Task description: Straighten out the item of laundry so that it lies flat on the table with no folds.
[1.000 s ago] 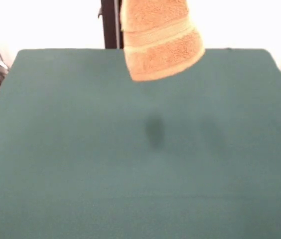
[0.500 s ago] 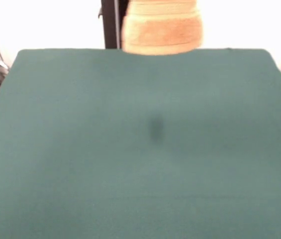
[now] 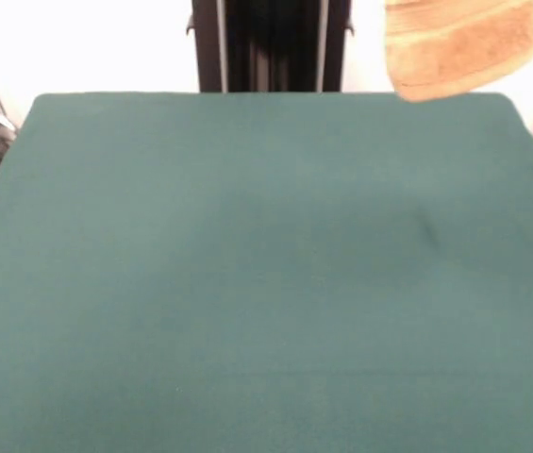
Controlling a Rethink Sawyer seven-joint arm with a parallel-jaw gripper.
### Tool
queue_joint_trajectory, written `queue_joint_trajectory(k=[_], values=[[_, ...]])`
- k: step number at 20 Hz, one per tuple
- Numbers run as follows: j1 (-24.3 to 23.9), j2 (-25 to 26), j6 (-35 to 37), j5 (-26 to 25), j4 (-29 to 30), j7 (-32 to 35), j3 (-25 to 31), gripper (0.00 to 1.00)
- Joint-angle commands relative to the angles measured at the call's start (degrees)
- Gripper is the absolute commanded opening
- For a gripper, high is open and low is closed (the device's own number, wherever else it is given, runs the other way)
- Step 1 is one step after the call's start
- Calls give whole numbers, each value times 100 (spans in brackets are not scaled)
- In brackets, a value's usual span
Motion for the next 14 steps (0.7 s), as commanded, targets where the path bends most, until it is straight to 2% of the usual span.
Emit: queue_joint_trajectory(k=[1, 8, 14], values=[[83, 298, -747, 287, 1063, 820, 397, 0], [-100, 433, -1576, 607, 1285, 310, 586, 0], [-284, 710, -1933, 841, 1264, -2, 821, 0]])
